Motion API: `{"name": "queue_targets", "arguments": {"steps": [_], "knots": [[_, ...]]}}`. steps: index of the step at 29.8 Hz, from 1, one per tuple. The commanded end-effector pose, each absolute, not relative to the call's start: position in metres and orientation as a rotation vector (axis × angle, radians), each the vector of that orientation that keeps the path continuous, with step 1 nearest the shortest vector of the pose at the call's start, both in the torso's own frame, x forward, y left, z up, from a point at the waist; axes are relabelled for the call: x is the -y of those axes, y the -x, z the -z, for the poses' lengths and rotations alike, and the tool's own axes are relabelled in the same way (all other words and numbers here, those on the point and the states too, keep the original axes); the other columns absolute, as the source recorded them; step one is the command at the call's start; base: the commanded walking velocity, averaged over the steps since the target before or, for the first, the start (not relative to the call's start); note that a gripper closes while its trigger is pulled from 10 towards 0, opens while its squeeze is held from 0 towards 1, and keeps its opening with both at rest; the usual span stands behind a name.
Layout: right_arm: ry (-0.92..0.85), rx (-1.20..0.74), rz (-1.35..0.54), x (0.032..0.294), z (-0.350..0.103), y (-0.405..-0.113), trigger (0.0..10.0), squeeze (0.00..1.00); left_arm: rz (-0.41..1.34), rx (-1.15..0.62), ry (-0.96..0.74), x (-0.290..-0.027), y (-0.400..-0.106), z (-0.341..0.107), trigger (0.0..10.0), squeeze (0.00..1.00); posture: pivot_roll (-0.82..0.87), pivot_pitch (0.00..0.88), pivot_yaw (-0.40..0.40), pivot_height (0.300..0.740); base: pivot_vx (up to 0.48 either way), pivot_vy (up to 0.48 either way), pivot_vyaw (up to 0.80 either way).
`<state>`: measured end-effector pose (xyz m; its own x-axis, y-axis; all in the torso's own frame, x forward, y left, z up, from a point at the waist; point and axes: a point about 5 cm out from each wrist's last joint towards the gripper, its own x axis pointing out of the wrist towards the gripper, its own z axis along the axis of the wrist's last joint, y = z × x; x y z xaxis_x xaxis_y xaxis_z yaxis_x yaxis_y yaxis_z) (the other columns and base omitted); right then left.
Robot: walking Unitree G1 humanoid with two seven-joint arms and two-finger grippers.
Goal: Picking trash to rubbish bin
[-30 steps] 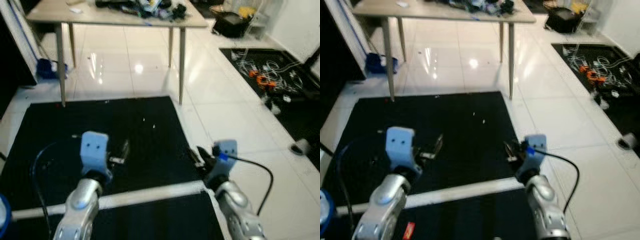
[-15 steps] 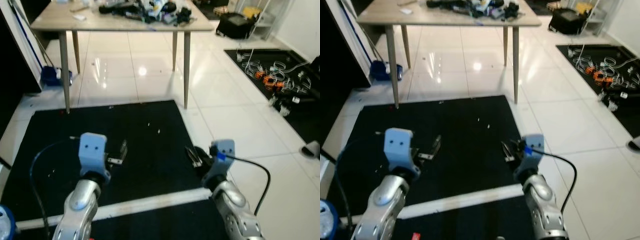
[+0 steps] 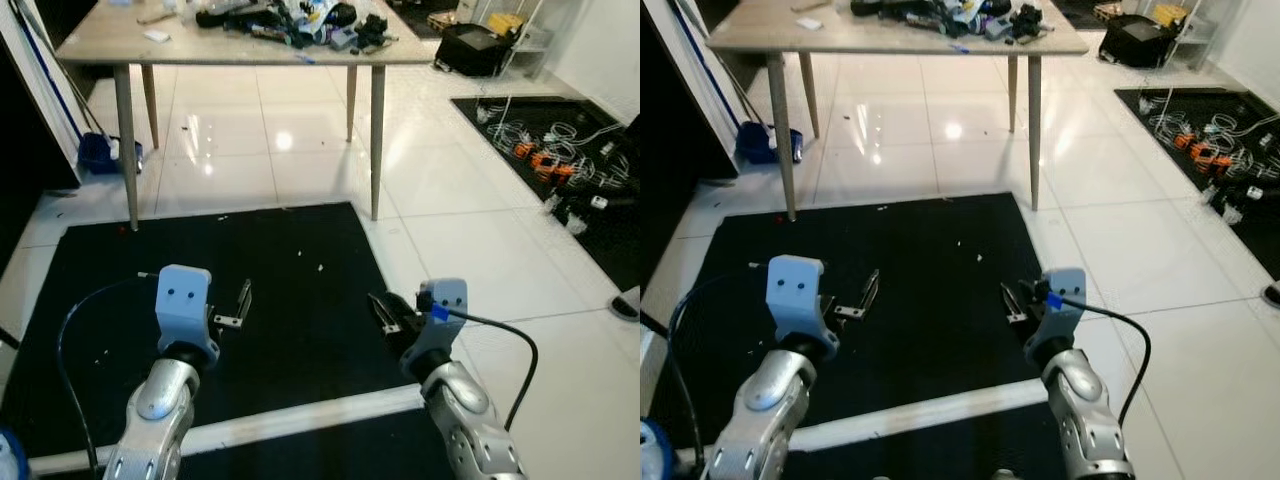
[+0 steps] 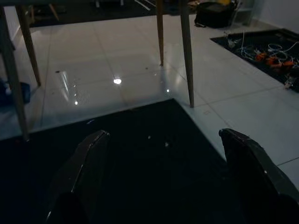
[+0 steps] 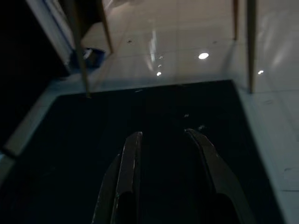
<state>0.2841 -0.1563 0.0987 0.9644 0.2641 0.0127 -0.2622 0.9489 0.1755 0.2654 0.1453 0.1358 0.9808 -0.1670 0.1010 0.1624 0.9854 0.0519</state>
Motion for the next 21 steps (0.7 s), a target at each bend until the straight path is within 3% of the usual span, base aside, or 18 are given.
{"name": "queue_targets", "arguments": {"steps": [1,21], "knots": [[-0.18,-0.021,-0.274,0.1532,-0.0963,-0.2832,10.0,0.0,0.149,0.082,-0.05,-0.149,-0.264,-0.1308,10.0,0.0,0.02,0.138,-0.053,0.74,0.281,0.0,0.0],[-0.182,-0.023,-0.271,0.1523,-0.097,-0.2832,10.0,0.0,0.139,0.084,-0.045,-0.1483,-0.2653,-0.1311,10.0,0.0,0.02,0.15,-0.057,0.74,0.282,0.0,0.0]]}}
